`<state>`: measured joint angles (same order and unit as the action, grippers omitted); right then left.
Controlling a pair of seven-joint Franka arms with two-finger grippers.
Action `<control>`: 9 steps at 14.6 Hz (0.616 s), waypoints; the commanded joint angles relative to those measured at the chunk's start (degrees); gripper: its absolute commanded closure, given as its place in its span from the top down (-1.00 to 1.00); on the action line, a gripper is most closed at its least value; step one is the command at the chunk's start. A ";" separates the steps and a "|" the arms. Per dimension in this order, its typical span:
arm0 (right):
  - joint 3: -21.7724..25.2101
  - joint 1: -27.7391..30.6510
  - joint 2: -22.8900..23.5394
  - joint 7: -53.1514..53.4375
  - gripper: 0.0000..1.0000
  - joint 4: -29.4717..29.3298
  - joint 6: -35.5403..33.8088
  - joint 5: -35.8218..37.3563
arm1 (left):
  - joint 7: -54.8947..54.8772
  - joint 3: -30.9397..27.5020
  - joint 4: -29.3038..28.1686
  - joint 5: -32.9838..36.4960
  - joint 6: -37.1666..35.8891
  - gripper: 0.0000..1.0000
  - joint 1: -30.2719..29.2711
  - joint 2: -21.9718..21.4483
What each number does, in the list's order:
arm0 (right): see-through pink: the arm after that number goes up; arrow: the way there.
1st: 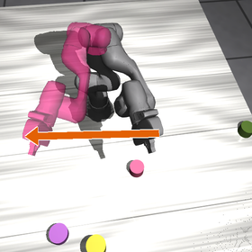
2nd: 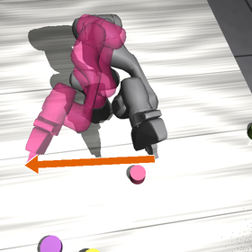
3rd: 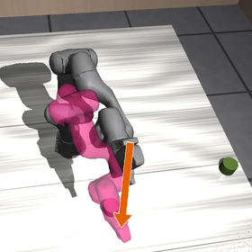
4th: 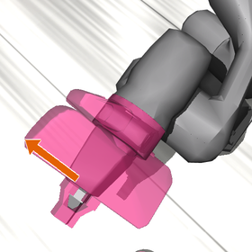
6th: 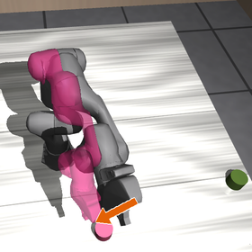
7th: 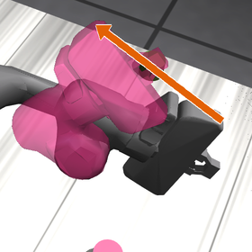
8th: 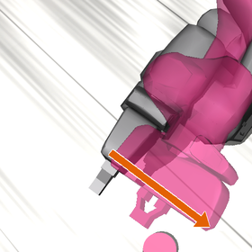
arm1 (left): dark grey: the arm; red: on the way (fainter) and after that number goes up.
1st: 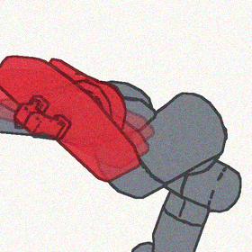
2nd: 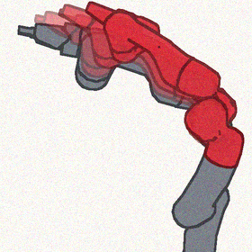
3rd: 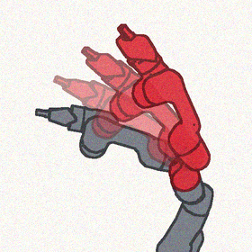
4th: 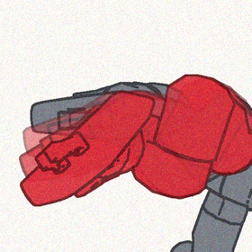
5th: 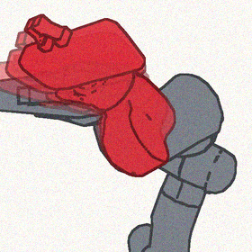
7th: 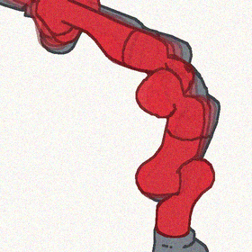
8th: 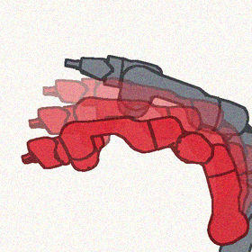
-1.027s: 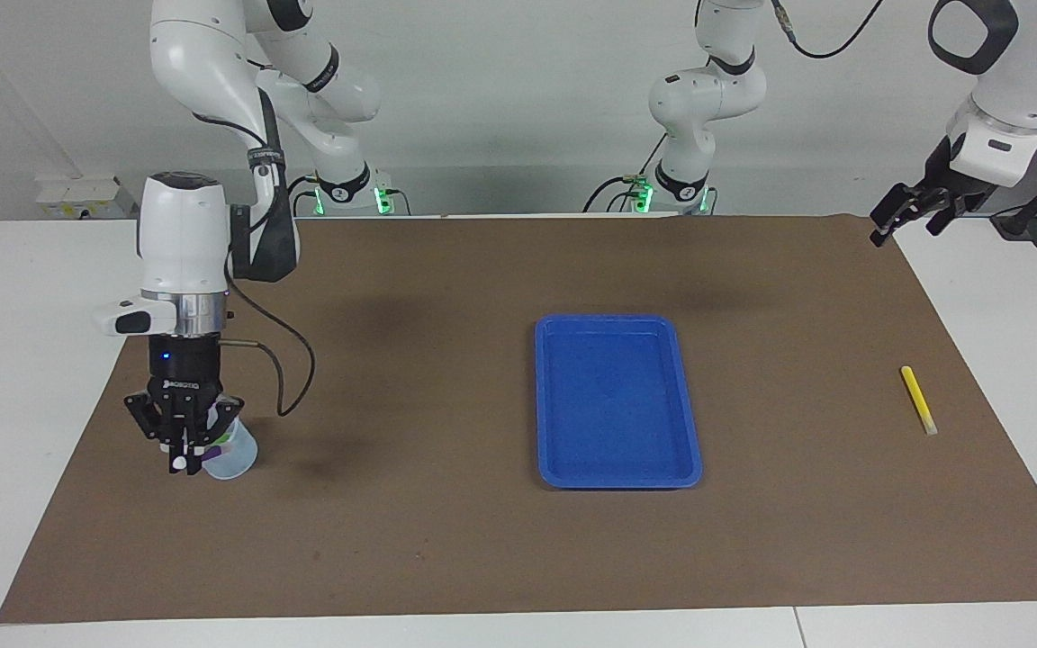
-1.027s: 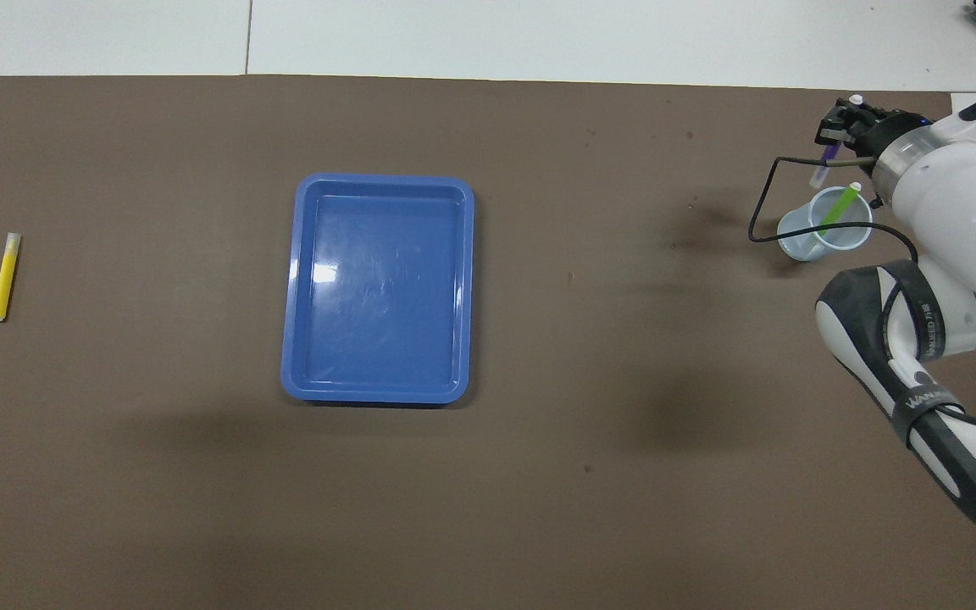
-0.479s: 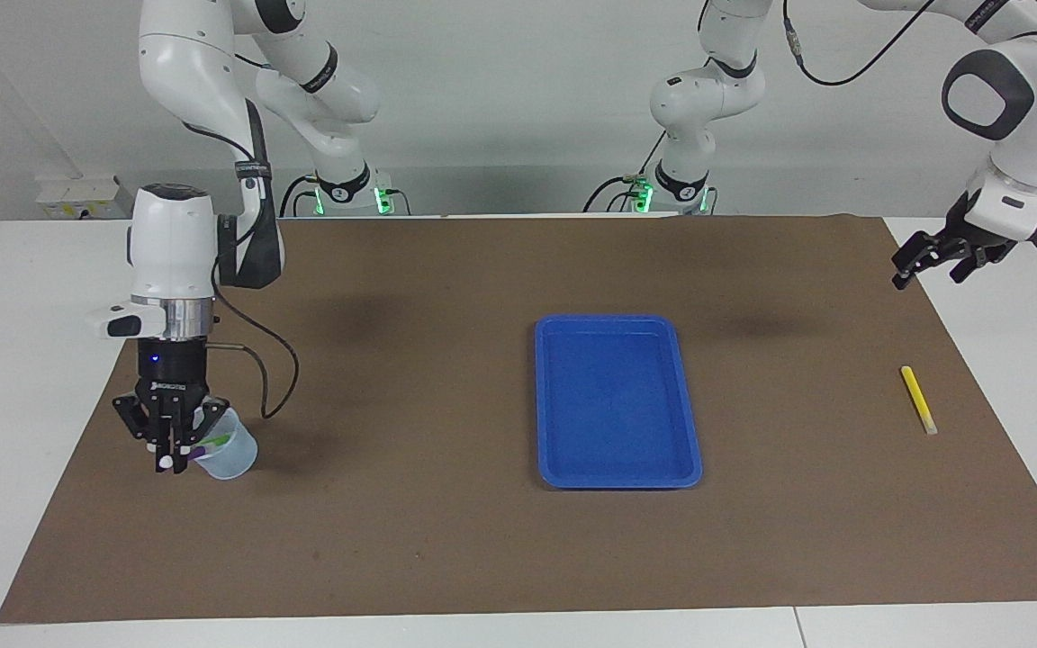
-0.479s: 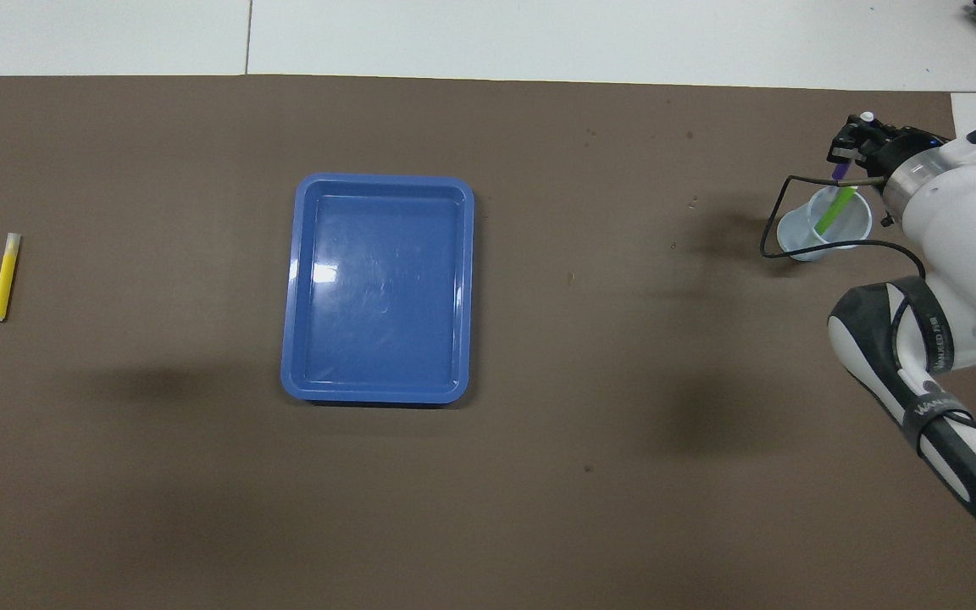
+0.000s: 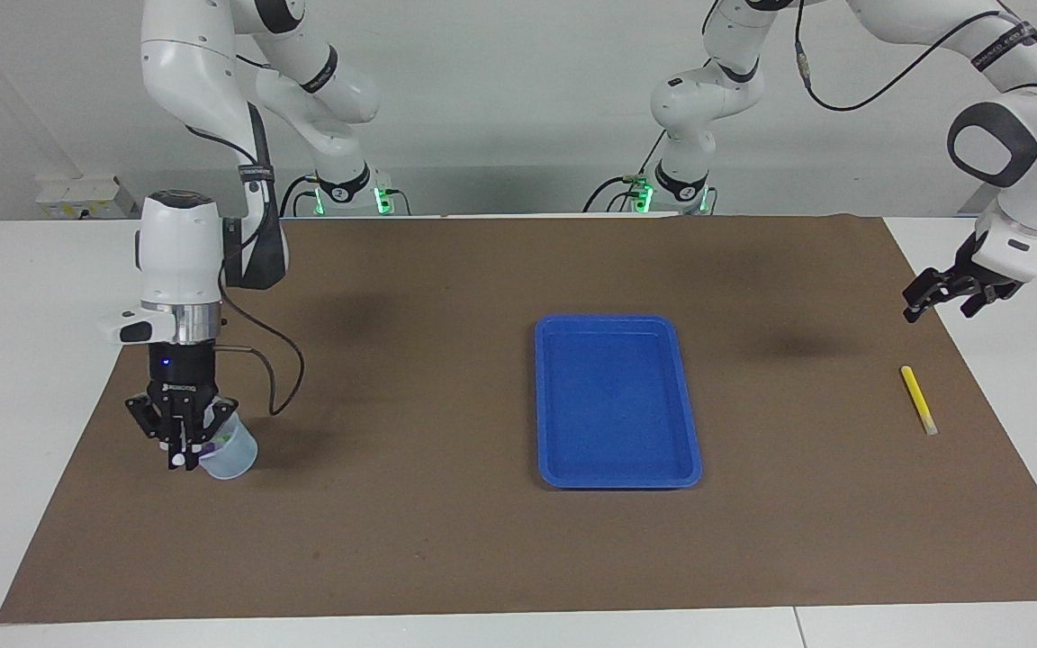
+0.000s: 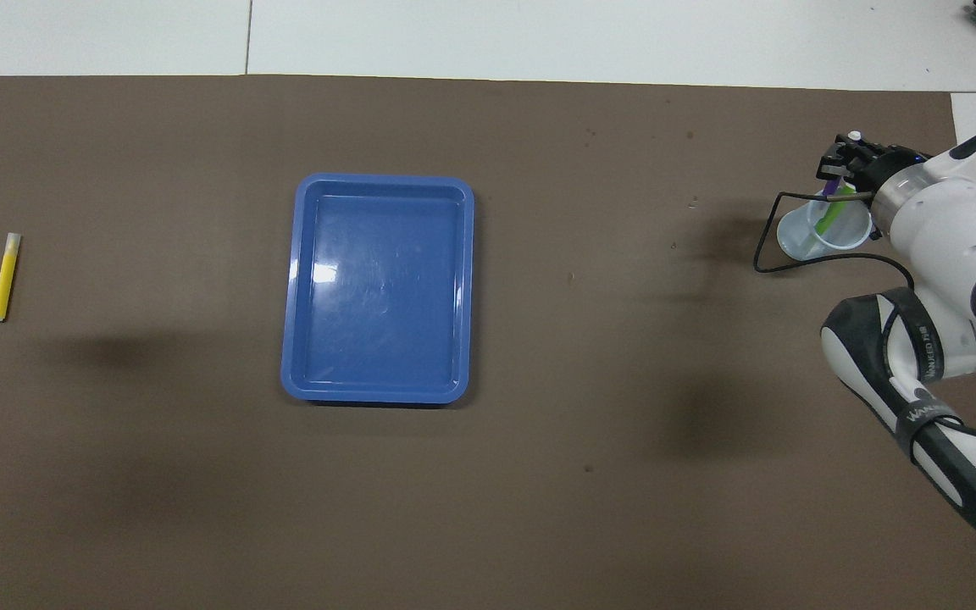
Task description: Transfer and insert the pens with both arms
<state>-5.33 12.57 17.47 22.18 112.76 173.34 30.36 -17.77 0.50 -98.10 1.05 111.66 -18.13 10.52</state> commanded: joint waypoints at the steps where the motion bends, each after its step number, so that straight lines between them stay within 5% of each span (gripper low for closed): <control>1: -0.73 1.32 -2.18 -0.12 -1.00 3.25 0.69 1.11 | -3.75 0.47 4.31 -0.61 1.45 1.00 -1.30 4.84; 9: -0.73 2.55 -2.09 2.60 -1.00 5.63 0.86 1.11 | -8.15 0.82 12.23 -2.55 3.73 1.00 -4.02 16.54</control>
<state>-5.33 14.01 16.44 22.59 116.72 173.33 30.36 -23.88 0.63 -89.39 -0.32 114.76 -21.21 23.55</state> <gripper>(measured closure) 0.819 0.000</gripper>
